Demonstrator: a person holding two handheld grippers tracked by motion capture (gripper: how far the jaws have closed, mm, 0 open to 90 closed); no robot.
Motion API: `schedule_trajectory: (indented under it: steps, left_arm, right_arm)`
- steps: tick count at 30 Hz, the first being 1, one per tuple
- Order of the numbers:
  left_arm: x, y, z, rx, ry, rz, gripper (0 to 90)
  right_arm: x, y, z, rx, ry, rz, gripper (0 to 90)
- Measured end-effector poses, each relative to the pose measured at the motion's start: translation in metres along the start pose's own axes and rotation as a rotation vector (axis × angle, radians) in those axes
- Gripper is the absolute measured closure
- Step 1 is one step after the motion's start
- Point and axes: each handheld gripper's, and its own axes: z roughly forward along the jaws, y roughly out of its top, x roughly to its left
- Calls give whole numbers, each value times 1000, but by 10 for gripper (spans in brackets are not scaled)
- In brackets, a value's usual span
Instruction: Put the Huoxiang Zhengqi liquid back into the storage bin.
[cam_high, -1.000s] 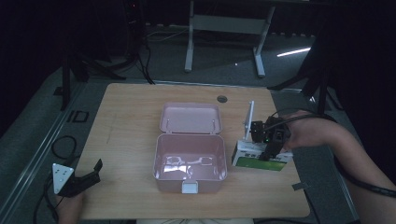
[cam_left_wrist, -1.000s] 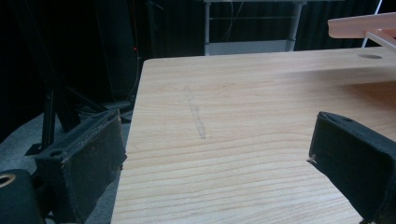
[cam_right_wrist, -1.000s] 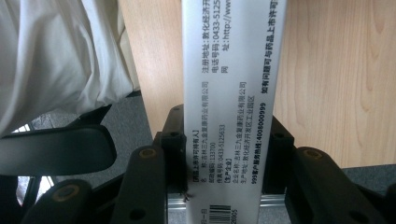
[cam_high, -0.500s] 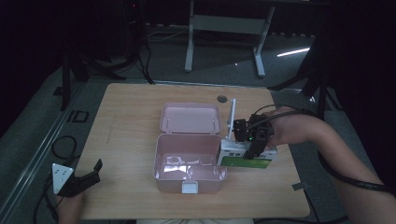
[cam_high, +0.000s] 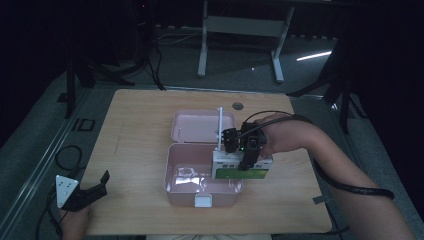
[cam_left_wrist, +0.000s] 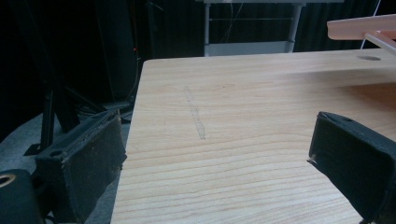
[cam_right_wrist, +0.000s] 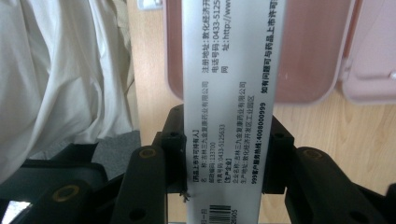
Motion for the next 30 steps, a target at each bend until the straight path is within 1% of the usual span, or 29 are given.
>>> schedule_trajectory:
  steps: [5,8,12,13,14,17,18,19,20,21,24,26,27,30]
  left_arm:
    - [0,0,0,-1,0,-1,37]
    - [0,0,0,0,-1,-2,37]
    - [0,0,0,1,-1,0,37]
    - [0,0,0,1,-1,1,37]
    - [0,0,0,1,-2,2,37]
    - [0,0,0,2,-3,2,37]
    - [0,0,0,2,-3,2,37]
    - [0,0,0,-1,-3,1,37]
    - [0,0,0,0,-4,1,37]
    - [0,0,0,1,-5,2,37]
    - [0,0,0,0,-6,0,37]
    - [0,0,0,0,-6,0,37]
    - [0,0,0,1,-6,1,37]
    - [0,0,0,3,-7,3,37]
  right_arm:
    - [-1,14,1,-11,3,-11,617]
    - [0,22,4,-1,0,-30,617]
    - [0,32,9,4,3,-38,617]
    - [0,35,10,3,-5,-49,617]
    - [0,37,10,2,-6,-47,617]
    - [2,45,16,2,3,-60,617]
    - [2,45,16,2,3,-60,617]
    - [3,48,20,5,7,-65,617]
    - [2,52,27,6,15,-68,617]
    - [2,54,31,6,13,-70,617]
    - [-1,57,43,14,23,-66,617]
    - [-2,58,52,20,33,-73,617]
    - [-2,58,56,19,44,-68,617]
    - [-5,61,69,26,50,-70,617]
